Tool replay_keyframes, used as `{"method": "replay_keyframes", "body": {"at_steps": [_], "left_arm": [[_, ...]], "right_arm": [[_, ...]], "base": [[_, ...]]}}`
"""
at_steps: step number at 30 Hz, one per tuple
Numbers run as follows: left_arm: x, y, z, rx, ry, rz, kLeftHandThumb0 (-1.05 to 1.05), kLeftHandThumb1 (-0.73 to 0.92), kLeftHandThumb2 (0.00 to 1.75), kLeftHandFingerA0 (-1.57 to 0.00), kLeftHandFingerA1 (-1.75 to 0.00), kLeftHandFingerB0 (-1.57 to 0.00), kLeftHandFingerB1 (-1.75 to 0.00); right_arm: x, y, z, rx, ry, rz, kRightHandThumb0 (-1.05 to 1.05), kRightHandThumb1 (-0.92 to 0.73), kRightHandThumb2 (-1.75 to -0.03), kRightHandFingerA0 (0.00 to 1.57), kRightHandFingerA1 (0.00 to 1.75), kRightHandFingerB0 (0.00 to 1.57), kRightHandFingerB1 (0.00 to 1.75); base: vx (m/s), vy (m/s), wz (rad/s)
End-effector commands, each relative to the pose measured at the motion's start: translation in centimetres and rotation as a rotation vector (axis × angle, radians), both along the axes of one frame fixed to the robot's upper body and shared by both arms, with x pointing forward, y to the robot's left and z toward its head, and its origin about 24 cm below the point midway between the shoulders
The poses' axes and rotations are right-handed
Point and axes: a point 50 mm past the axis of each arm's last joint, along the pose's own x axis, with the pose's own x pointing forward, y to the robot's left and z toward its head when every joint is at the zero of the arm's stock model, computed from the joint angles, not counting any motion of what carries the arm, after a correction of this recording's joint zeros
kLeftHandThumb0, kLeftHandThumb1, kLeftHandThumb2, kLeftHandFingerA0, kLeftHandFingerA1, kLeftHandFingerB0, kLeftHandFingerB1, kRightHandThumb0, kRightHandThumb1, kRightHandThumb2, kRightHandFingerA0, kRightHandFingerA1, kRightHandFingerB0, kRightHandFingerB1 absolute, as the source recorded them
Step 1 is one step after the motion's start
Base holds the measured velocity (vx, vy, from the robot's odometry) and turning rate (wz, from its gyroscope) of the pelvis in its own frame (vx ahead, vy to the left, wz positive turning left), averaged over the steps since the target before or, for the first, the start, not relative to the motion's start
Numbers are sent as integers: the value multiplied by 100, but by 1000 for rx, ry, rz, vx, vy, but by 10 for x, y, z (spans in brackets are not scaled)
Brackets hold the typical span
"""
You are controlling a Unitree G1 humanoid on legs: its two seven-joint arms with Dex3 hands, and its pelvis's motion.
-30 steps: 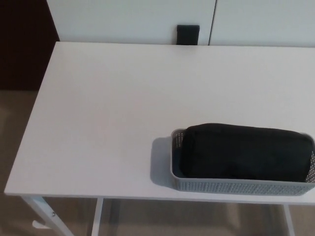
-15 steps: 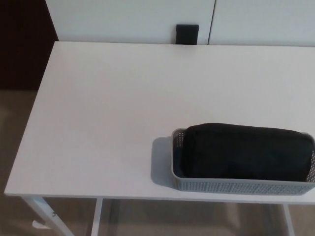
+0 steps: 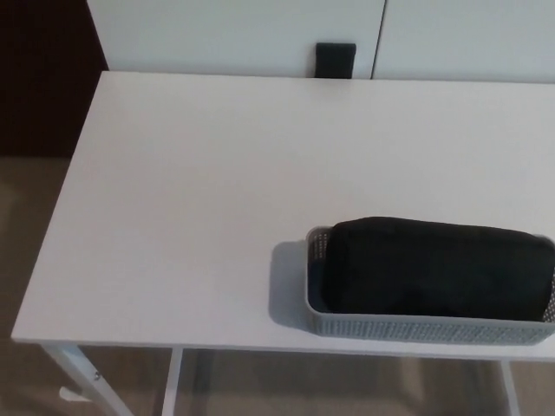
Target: The robot walk towards a table in front and pick up a black pencil case on the left hand side and put the pencil case into a small container on the right hand side
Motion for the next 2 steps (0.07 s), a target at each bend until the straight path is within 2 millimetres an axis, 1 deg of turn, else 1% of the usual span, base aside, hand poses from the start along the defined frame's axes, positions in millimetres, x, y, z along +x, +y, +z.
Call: {"method": "replay_keyframes", "body": {"at_steps": [1,2], "left_arm": [[4,5,9,86,-84,-69,-37,43,100,0,-50,0,-50],[6,6,10,94,-92,-76,-37,43,100,0,-50,0,-50]], "right_arm": [[-10,-6,-4,-29,69,31,-78,-92,-102,0,0,0,0],[-7,-6,-4,-17,58,20,-77,-92,-99,0,0,0,0]], "base": [[0,0,0],[0,0,0]]}}
